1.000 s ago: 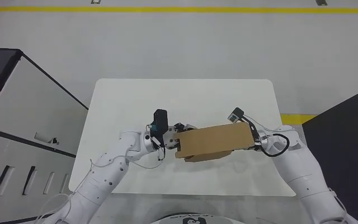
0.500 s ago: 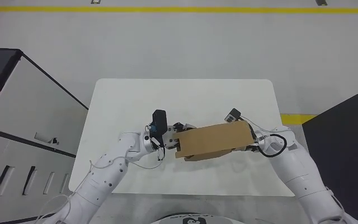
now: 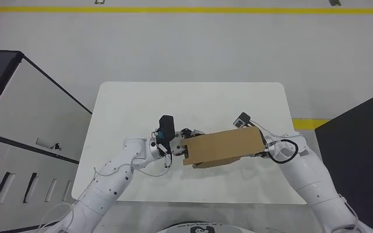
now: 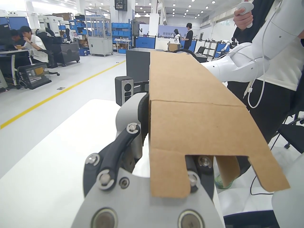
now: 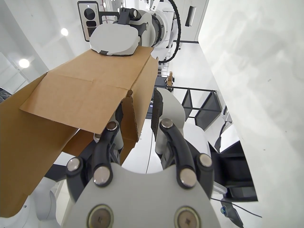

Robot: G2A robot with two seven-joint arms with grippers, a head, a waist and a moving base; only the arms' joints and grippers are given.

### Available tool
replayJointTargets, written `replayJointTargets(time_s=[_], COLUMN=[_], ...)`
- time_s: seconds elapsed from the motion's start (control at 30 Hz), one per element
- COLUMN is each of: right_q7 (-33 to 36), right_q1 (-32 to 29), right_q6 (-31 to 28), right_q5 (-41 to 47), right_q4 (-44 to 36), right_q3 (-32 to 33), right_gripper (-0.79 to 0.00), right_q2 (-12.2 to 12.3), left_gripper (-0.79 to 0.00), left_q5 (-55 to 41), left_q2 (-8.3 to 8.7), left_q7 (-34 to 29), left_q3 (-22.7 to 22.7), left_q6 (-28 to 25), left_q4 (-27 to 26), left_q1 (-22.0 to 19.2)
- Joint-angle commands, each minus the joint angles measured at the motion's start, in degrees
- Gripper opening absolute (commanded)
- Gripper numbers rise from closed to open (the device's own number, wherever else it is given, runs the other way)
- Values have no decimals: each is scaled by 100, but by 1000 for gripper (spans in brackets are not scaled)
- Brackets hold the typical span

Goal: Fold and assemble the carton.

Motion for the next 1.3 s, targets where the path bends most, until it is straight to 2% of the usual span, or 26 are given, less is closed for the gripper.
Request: replayJointTargets(time_s=[0.0, 0.23, 0.4, 0.43, 0.53, 0.73, 0.77, 0.83, 0.9, 1.27], right_q7=[-4, -2, 11, 17, 15, 29, 35, 49, 73, 281], right_q1=[16, 95, 131, 137, 150, 160, 160, 158, 154, 165], right_q6=[-12, -40, -34, -25, 4, -4, -11, -26, -38, -91], right_q5=[11, 29, 50, 51, 56, 60, 62, 67, 86, 439], right_q4=[17, 87, 112, 115, 135, 181, 189, 209, 228, 375], right_q3=[-22, -117, -158, -167, -185, -194, -193, -193, -197, -196], right_gripper=[-508, -505, -533, -554, -785, -785, -785, -785, -785, -785], right_q2=[-4, -19, -23, -23, -22, -16, -14, -11, -10, 2], left_gripper=[-785, -785, -785, -785, -785, -785, -714, -465, 0, 0], left_q5=[-3, -11, -26, -31, -31, -62, -66, -81, -95, -272], left_q2=[-2, -10, -11, -11, -11, -10, -10, -11, -11, 33], left_q7=[3, -15, -32, -31, -39, -67, -79, -90, -94, 20], left_q3=[10, 64, 78, 78, 80, 95, 107, 120, 125, -60], left_q6=[-1, -15, -12, -4, 12, 8, -12, -34, -45, -143], left_q4=[16, 68, 87, 90, 93, 109, 108, 108, 107, -46], left_q1=[-14, -66, -83, -84, -86, -84, -87, -92, -98, -16])
